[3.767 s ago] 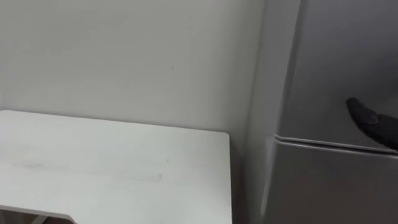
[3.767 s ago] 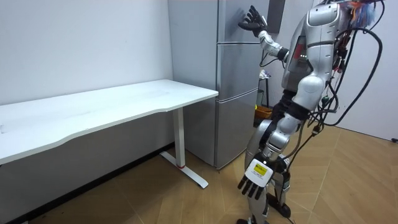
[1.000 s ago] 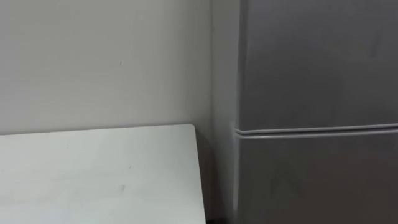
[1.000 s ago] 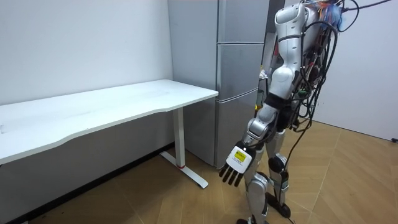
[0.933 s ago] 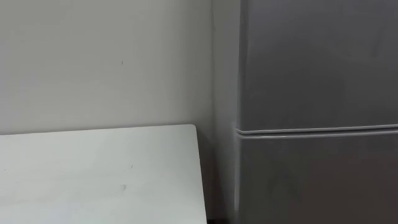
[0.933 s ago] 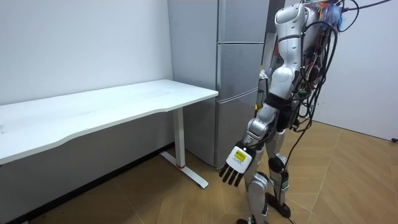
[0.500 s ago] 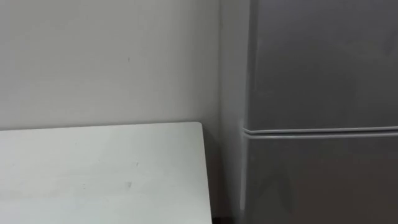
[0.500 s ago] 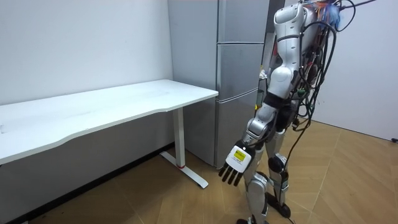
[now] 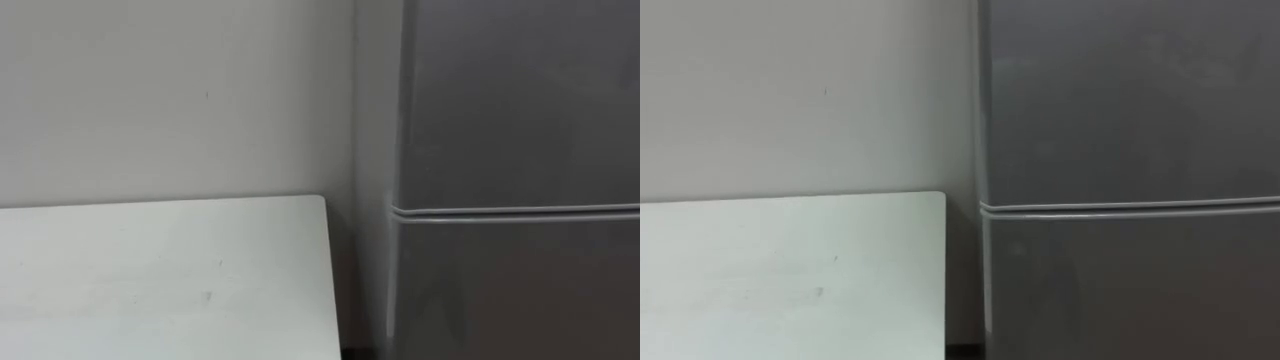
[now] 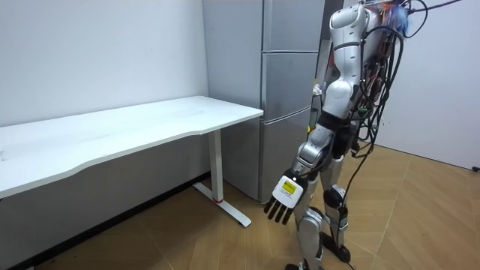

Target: Put the bottle in the upper fridge

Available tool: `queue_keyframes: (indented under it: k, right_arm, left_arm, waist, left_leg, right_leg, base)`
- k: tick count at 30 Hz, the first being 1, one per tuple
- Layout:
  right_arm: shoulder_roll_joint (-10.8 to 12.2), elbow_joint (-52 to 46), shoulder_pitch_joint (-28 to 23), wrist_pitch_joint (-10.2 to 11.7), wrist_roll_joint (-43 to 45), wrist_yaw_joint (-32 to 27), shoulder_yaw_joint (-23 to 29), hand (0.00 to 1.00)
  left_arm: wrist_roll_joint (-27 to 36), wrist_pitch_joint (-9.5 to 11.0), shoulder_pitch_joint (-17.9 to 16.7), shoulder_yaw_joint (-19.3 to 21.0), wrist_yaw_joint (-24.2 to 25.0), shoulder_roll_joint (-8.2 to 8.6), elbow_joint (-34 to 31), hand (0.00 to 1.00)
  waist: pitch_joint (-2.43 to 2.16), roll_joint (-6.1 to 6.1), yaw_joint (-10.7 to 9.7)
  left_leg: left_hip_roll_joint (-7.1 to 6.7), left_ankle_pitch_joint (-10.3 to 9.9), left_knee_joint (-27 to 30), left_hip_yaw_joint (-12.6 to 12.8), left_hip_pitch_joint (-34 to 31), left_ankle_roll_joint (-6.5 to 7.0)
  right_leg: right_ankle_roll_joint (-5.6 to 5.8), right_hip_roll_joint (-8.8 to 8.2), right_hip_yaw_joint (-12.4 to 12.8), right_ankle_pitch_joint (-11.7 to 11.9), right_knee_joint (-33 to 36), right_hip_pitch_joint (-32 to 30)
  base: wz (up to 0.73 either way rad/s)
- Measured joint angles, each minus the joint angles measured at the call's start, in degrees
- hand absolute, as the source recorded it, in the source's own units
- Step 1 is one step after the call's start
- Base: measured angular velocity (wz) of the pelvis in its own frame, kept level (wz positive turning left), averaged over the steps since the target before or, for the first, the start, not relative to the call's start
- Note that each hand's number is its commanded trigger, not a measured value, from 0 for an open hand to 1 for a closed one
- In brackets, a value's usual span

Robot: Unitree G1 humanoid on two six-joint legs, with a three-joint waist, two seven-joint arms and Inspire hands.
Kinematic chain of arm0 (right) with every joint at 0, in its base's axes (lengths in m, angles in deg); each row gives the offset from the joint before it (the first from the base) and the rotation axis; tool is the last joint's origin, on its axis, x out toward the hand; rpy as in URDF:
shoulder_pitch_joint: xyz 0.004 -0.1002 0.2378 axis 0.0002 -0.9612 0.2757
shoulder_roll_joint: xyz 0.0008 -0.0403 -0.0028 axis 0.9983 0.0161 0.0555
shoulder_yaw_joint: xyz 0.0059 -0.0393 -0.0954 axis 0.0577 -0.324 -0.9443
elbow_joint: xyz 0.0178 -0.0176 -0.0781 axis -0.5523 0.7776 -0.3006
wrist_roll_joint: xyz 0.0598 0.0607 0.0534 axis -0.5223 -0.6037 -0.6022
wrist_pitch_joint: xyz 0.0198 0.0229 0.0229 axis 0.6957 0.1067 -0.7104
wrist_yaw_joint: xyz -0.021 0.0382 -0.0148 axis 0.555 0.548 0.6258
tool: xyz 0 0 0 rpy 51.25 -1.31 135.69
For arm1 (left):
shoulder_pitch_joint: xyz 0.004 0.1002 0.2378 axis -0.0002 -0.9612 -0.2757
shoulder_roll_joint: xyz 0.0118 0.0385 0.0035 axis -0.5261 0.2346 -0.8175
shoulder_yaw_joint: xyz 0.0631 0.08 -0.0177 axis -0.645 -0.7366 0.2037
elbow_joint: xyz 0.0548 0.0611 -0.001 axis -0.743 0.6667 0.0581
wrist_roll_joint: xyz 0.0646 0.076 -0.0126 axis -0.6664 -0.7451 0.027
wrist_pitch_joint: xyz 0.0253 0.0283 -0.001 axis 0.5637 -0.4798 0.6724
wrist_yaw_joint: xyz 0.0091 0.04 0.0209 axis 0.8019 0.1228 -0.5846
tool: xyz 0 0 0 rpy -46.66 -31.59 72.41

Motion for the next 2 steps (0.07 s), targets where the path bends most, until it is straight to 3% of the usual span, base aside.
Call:
queue_keyframes:
  k: [2]
  right_arm:
    - [0.0, 0.0, 0.1, 0.0, 0.0, 0.5, 0.1, 0.0]
  left_arm:
    - [0.0, 0.0, -0.1, 0.0, 0.0, 0.0, 0.0, 0.0]
  waist:
    - [0.0, 0.0, -0.1]
  left_leg:
    - [0.0, 0.0, 0.0, 0.0, 0.0, 0.0]
  right_leg:
    - [0.0, 0.01, 0.0, 0.0, 0.0, 0.0]
  base:
    - [0.0]
